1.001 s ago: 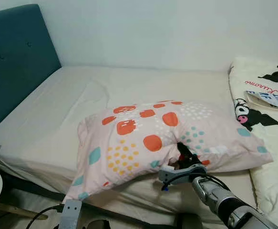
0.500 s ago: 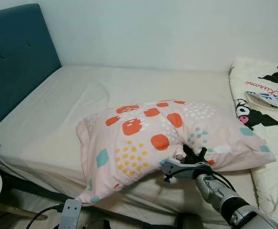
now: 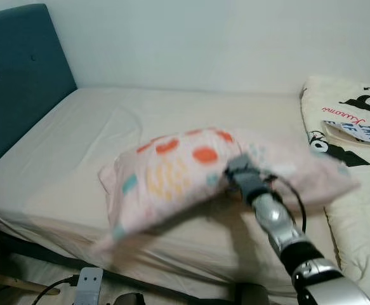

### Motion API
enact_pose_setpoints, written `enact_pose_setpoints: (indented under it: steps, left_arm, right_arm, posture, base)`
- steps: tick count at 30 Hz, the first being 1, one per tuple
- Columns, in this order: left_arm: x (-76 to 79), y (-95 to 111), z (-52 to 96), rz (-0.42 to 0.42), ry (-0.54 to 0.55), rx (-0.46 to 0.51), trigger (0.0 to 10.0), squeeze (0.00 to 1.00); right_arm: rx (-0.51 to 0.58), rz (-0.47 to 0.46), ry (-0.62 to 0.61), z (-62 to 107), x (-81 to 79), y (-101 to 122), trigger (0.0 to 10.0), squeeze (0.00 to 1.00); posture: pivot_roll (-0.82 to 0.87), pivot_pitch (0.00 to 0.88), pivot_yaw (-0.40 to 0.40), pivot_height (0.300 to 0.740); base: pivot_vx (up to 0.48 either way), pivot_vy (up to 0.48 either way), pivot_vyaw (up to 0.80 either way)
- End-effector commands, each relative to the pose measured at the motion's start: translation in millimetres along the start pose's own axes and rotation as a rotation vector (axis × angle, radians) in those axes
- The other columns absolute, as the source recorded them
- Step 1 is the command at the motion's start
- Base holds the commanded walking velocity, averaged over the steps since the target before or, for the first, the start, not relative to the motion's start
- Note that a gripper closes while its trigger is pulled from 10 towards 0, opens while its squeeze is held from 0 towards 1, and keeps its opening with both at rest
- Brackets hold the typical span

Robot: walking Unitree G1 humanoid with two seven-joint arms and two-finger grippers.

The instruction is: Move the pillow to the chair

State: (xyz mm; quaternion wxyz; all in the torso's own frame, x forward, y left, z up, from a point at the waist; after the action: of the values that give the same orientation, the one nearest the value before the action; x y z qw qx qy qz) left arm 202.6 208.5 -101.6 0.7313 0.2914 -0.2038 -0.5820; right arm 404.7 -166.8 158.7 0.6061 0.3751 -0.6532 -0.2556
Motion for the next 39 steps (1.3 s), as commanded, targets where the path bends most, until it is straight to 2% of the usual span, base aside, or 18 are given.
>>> enact_pose_setpoints:
  steps: [1,4,6,15,25,27,35,39]
  left_arm:
    - [-10.8,-17.9,3.6,0.009,0.032,-0.069,10.0,0.00]
    - [-10.7,-18.3,3.7,0.009,0.033,-0.071,10.0,0.00]
    - [-8.3,-18.5,3.6,0.008,0.028,-0.072,10.0,0.00]
    - [-7.7,-17.9,2.8,0.020,0.039,-0.089,10.0,0.00]
    - [-6.2,-15.2,1.9,0.017,0.033,-0.086,10.0,0.00]
    - [-6.2,-15.1,1.9,0.017,0.034,-0.085,10.0,0.00]
    - [-5.3,-14.5,2.0,0.012,0.033,-0.074,10.0,0.00]
    - [-5.0,-14.3,2.1,0.007,0.029,-0.071,10.0,0.00]
  right_arm:
    - [0.071,-0.052,-0.058,-7.0,16.2,20.0,0.0,0.00]
    - [0.093,-0.073,-0.068,-8.9,20.6,26.7,0.0,0.00]
    - [0.130,-0.106,-0.059,-11.8,26.3,38.9,0.0,0.00]
    - [0.148,-0.140,-0.022,-8.1,27.8,43.1,0.0,0.00]
    - [0.195,-0.160,-0.015,-7.6,33.0,57.7,0.0,0.00]
    - [0.200,-0.159,-0.011,-7.6,32.9,59.7,0.0,0.00]
    - [0.201,-0.164,0.000,-7.5,32.1,63.5,0.0,0.00]
    - [0.195,-0.171,0.023,-6.0,25.7,62.6,0.0,0.00]
  posture:
    - [0.03,0.000,0.042,0.576]
    - [0.03,0.000,0.041,0.581]
    - [0.03,0.000,0.040,0.596]
    - [0.02,0.000,0.038,0.631]
    - [0.02,0.000,0.038,0.671]
    - [0.02,0.000,0.035,0.676]
    - [0.02,0.000,0.032,0.706]
    - [0.02,0.000,0.031,0.726]
  base:
    - [0.000,0.000,0.00]
    - [0.000,0.000,0.00]
    - [0.000,0.000,0.00]
    - [0.000,0.000,0.00]
    - [-0.480,0.000,0.00]
    - [-0.480,0.000,0.00]
    - [0.000,0.000,0.00]
    - [0.000,0.000,0.00]
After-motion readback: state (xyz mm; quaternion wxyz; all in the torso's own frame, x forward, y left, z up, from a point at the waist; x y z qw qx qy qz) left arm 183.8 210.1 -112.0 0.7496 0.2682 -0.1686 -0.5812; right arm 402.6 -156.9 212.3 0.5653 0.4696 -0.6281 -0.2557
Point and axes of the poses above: a point about 5 cm out from each wrist's last joint towards the gripper, its own z axis pointing back from the gripper into the wrist, its own y axis along the axis of the wrist's last joint, x = y × z, the point moved 3 cm from there along -z, pointing out of the wrist towards the gripper, and after that the axes turned 11 degrees about z, right-handed, at the moved point
